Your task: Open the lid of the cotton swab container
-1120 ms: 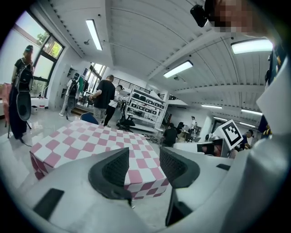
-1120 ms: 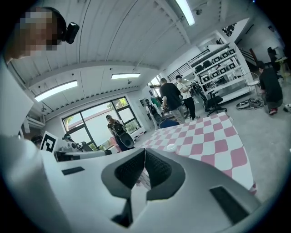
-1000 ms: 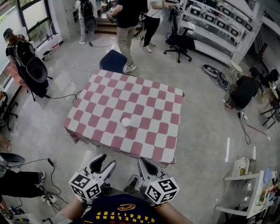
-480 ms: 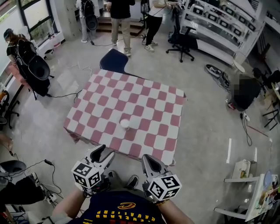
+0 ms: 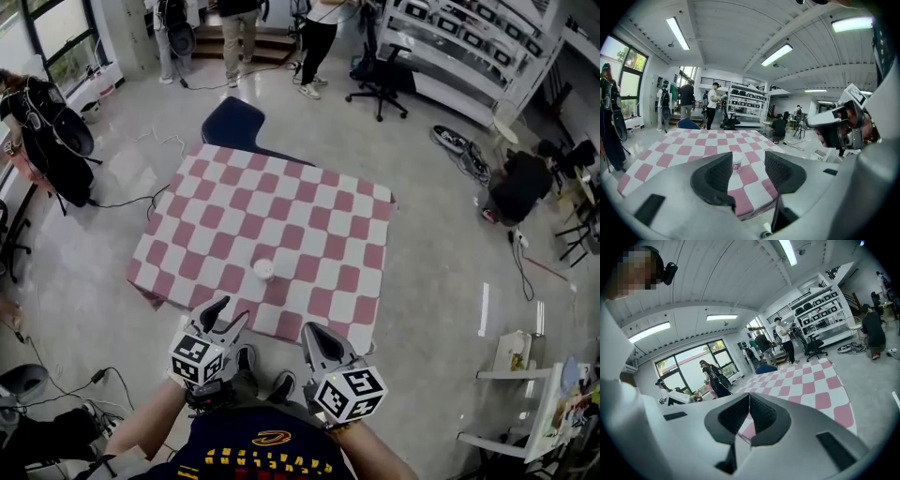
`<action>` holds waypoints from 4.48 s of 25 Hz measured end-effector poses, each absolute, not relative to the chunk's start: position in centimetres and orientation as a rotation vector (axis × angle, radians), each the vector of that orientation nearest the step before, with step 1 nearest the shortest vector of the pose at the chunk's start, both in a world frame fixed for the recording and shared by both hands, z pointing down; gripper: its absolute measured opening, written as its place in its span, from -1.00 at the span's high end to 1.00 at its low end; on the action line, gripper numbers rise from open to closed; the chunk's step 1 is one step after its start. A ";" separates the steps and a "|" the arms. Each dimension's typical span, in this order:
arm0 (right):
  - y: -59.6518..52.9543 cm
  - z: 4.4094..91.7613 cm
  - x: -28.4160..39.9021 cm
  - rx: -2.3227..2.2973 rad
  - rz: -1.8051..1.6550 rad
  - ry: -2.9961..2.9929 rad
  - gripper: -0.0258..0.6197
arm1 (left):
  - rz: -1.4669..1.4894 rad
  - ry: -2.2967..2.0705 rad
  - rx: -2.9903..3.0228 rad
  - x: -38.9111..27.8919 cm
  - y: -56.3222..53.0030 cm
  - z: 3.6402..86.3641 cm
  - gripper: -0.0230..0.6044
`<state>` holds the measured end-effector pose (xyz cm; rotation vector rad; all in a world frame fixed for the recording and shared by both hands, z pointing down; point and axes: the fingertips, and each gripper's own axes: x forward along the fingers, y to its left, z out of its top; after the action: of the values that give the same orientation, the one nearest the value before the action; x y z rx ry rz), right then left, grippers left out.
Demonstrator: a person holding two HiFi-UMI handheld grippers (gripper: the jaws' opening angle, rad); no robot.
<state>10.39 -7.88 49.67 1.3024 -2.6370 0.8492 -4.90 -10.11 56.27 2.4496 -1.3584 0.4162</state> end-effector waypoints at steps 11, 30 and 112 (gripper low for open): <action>-11.6 49.3 9.7 1.449 0.871 -2.566 0.89 | 0.627 -1.150 2.488 -4.5 -16.2 64.2 0.23; -14.6 49.9 11.0 1.708 0.898 -2.413 0.89 | 0.907 -0.875 2.574 -2.7 -21.4 71.5 0.11; -14.0 37.2 1.0 0.594 0.044 -2.822 0.08 | 0.361 -0.947 2.941 1.2 -14.8 42.4 0.14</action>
<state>1.00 -13.97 37.21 0.5943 -2.8217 0.0436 1.21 -14.84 42.40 2.9409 -0.9465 0.3614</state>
